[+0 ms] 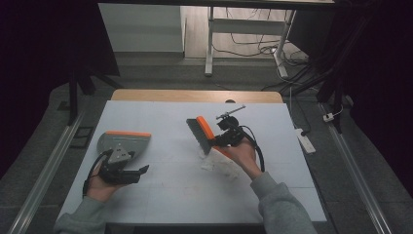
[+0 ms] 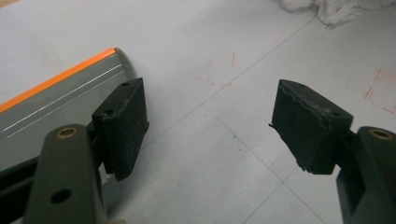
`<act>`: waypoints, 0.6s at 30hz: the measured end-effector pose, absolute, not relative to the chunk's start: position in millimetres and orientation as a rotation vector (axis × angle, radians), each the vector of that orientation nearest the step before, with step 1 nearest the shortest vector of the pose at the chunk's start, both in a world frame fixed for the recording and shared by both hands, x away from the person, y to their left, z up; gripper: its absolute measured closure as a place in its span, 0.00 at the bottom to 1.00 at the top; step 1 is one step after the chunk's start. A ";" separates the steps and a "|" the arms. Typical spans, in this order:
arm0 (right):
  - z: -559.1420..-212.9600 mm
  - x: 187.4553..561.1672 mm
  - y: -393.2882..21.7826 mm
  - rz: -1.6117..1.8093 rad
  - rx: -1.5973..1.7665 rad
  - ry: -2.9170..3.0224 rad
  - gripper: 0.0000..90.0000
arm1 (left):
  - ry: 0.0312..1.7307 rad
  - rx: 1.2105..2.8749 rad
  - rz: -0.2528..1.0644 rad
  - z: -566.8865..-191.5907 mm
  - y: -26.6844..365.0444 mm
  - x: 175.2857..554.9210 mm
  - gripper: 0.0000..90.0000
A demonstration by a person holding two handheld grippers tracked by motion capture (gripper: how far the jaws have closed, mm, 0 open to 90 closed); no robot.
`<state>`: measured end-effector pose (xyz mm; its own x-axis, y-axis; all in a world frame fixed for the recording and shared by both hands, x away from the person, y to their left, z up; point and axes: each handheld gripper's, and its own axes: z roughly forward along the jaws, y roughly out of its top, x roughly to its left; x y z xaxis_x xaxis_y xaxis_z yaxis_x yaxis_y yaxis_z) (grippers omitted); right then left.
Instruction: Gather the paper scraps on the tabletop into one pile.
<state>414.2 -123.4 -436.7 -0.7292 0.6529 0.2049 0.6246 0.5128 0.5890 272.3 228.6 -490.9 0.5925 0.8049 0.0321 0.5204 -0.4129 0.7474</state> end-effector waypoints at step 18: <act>-420.7 372.8 -185.1 1.118 1.001 2.620 0.78 | 1.050 2.101 0.513 -490.2 228.3 271.8 0.31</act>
<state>372.8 -185.1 -420.7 -0.7733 0.6187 0.1386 0.5282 0.5076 0.6806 271.8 228.3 -490.2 0.5890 0.8075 0.0305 0.5206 -0.4081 0.7500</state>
